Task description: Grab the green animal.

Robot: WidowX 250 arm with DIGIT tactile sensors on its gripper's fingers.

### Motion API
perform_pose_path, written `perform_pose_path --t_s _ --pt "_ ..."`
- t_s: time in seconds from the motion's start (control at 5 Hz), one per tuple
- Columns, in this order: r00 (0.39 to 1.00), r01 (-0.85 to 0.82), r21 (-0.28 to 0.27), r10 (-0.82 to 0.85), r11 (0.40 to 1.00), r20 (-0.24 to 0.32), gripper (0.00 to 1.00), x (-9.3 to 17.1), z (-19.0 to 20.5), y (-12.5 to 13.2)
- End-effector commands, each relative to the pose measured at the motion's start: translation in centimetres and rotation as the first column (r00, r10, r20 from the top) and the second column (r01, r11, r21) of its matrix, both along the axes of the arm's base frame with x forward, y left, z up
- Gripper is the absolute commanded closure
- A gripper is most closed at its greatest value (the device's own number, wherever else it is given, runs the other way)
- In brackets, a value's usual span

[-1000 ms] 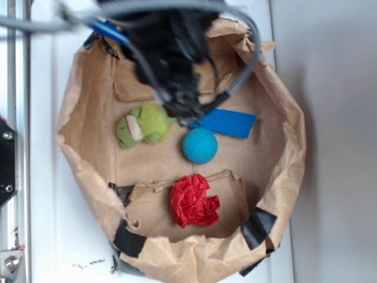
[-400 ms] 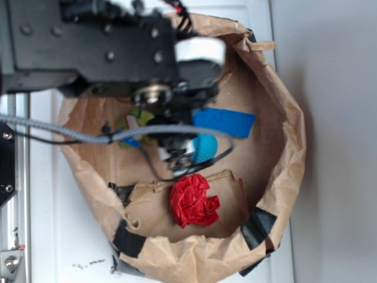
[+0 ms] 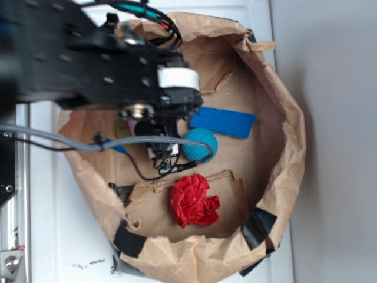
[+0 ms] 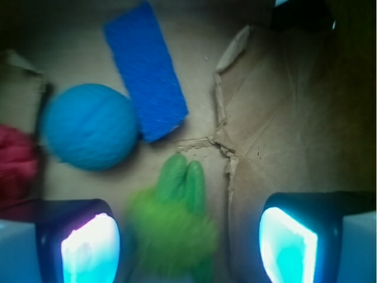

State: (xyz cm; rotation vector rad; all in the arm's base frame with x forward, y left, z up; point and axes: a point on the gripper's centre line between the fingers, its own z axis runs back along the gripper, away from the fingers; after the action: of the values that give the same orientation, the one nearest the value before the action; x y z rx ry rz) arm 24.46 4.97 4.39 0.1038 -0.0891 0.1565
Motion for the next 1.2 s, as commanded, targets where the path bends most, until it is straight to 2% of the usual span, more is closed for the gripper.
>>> perform_pose_path --t_s 0.0,0.2,0.6,0.8,1.0 --pt "0.998 0.053 0.018 -0.052 0.998 -0.046 0.01 -0.4 -1.1 -0.8" --pt "0.998 0.047 -0.013 -0.047 0.999 -0.028 1.00 -0.2 -0.4 -1.0" --pt "1.000 0.022 -0.094 -0.021 0.995 0.017 1.00 0.8 2.4 -1.7" --pt "0.997 0.014 -0.176 -0.002 0.984 0.071 1.00 1.2 6.2 -2.5" --pt "0.994 0.038 -0.227 -0.013 0.973 0.112 1.00 -4.0 10.6 -1.0"
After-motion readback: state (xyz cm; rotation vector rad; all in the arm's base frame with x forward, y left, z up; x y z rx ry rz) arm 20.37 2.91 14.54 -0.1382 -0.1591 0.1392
